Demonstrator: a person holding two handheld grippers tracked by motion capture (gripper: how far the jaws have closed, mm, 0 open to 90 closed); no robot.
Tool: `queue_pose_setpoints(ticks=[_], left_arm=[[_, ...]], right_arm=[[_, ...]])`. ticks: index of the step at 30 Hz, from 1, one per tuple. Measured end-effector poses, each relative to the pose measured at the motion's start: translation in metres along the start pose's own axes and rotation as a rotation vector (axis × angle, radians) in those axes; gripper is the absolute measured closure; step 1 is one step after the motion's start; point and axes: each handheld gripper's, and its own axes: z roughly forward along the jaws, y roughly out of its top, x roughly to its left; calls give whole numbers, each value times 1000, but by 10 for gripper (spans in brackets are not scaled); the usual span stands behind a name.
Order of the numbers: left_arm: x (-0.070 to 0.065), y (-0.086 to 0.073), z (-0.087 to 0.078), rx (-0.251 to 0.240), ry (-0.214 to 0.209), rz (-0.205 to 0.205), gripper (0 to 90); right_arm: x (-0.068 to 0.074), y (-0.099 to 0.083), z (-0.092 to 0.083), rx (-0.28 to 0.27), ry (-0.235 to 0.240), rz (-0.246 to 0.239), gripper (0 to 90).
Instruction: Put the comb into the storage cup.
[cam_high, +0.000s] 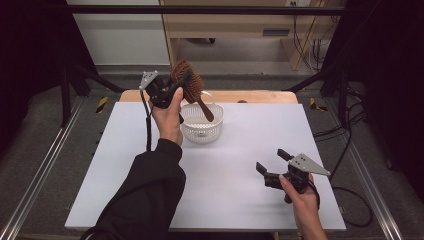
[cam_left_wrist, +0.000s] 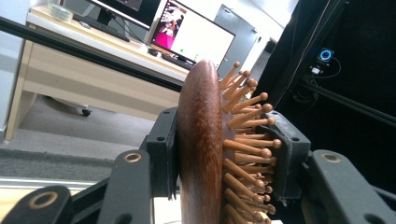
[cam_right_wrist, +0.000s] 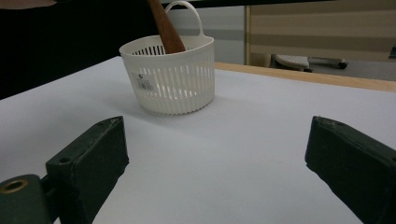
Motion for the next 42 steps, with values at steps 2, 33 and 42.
queue_pose_setpoints(ticks=[2, 33, 42], left_arm=[[1, 0, 0, -1, 1, 0, 516], [10, -16, 4, 19, 14, 19, 516], [14, -21, 5, 23, 19, 14, 515]], right_arm=[[0, 0, 0, -3, -1, 1, 62], [0, -1, 1, 3, -3, -1, 62], [0, -1, 1, 5, -2, -4, 62]])
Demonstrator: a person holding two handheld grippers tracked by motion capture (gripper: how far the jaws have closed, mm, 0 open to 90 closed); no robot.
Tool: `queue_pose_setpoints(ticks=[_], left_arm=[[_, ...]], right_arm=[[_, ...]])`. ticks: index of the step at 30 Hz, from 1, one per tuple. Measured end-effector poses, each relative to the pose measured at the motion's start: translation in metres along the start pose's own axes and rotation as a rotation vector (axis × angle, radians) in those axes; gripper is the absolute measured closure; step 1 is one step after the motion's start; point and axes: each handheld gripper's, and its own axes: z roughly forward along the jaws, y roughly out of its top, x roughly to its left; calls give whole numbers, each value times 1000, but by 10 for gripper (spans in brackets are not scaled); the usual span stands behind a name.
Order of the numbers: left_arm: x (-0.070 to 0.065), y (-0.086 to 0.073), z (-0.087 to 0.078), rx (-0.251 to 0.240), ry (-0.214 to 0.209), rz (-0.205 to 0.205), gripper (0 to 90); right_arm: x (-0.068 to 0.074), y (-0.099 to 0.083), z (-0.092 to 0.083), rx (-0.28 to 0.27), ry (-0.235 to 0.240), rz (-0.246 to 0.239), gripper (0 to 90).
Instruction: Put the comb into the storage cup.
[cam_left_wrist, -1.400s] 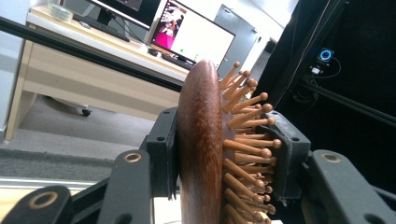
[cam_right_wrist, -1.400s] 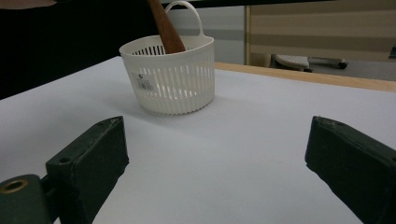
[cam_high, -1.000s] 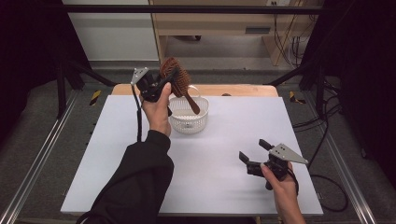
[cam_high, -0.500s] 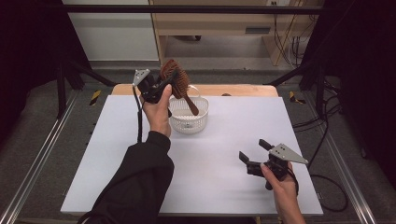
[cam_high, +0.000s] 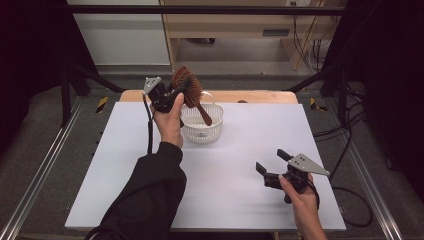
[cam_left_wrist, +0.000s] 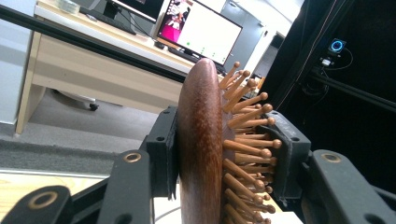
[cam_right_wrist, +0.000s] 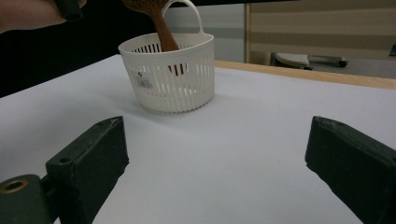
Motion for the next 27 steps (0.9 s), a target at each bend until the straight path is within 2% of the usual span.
queue_pose_setpoints(ticks=[3, 20, 27], left_arm=[[1, -2, 0, 2, -2, -21, 516], [2, -14, 1, 15, 15, -4, 515], [4, -21, 2, 19, 28, -23, 515]], right_arm=[[0, 0, 0, 0, -1, 2, 62], [1, -1, 2, 7, -4, 2, 62], [2, -1, 1, 6, -4, 2, 62]])
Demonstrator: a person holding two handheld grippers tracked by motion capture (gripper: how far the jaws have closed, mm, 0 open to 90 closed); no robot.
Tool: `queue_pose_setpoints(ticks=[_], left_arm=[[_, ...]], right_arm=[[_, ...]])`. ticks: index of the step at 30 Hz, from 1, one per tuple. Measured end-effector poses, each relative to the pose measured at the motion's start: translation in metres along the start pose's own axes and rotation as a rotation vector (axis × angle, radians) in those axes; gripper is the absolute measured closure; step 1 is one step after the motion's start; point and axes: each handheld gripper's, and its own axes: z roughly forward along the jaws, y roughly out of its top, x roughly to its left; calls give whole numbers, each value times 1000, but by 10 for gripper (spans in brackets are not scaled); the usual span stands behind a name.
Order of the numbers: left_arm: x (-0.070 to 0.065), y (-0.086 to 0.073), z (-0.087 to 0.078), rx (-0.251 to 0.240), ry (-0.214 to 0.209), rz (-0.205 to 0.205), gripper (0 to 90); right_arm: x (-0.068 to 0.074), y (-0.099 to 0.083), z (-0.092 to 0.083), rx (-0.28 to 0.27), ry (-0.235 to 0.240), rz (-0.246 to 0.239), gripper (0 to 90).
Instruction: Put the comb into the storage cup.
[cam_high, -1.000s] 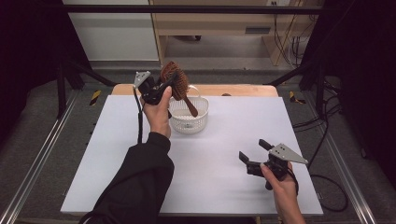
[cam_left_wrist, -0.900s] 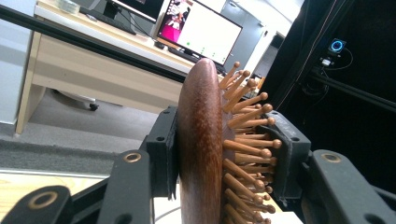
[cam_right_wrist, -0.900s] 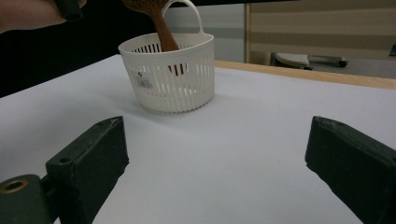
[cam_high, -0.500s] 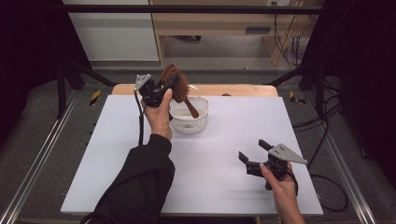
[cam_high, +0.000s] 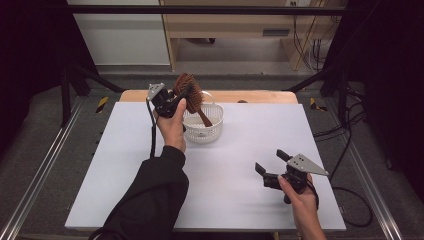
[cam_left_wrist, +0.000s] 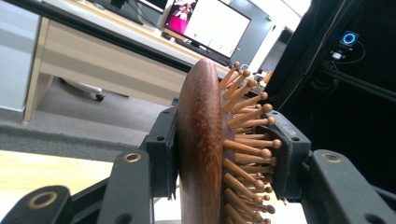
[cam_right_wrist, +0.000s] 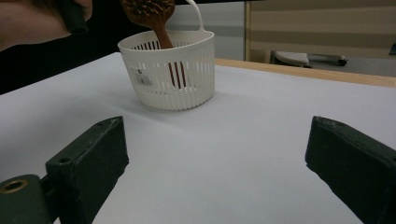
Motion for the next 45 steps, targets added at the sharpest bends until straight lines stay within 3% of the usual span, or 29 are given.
queue_pose_setpoints(ticks=[30, 35, 39, 45], left_arm=[[7, -16, -2, 17, 15, 17, 512], [8, -17, -2, 11, 14, 7, 512], [9, -19, -2, 3, 9, -35, 511], [8, -21, 0, 2, 11, -25, 511]], right_arm=[[0, -1, 1, 12, -7, -8, 62], [1, -1, 1, 11, -8, -8, 61], [0, -1, 1, 12, -7, -6, 61], [0, -1, 1, 11, -2, -7, 63]])
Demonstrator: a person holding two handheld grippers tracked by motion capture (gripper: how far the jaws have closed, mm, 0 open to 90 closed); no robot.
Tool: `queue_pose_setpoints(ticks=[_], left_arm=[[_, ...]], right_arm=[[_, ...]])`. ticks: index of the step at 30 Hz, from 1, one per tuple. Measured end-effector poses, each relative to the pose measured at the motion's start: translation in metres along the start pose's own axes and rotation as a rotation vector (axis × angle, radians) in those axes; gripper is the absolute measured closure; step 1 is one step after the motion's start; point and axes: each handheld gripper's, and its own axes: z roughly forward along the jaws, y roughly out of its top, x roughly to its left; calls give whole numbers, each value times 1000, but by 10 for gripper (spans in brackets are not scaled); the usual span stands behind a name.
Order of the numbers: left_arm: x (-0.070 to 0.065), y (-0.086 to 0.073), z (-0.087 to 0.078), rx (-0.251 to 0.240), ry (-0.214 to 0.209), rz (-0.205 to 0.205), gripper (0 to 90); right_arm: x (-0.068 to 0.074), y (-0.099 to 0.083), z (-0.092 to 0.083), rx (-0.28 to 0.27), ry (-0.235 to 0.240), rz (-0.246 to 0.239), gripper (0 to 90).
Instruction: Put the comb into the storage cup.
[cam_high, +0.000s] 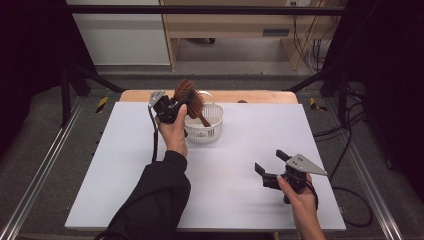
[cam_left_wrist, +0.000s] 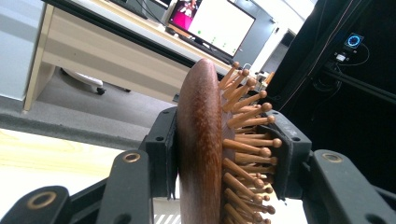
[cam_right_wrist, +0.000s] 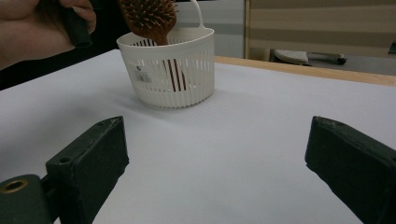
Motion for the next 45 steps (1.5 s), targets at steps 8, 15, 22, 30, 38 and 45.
queue_pose_setpoints(ticks=[8, 15, 22, 30, 38, 45], left_arm=[[1, -1, -1, 1, -6, 12, 507], [5, -1, -6, 16, -3, 25, 497], [11, -1, -10, 21, -2, 15, 494], [17, -1, -13, 24, -5, 5, 492], [20, -1, -15, 30, -4, 3, 491], [22, -2, -16, 29, -4, -1, 491]], right_arm=[[0, 0, 1, -2, 1, 1, 62], [0, 0, 1, -1, 2, 1, 62], [0, 0, 2, -2, 4, 1, 62], [1, 0, 2, 0, 4, 1, 62], [0, 0, 2, 1, 5, 3, 62], [1, 0, 2, 1, 6, 2, 61]])
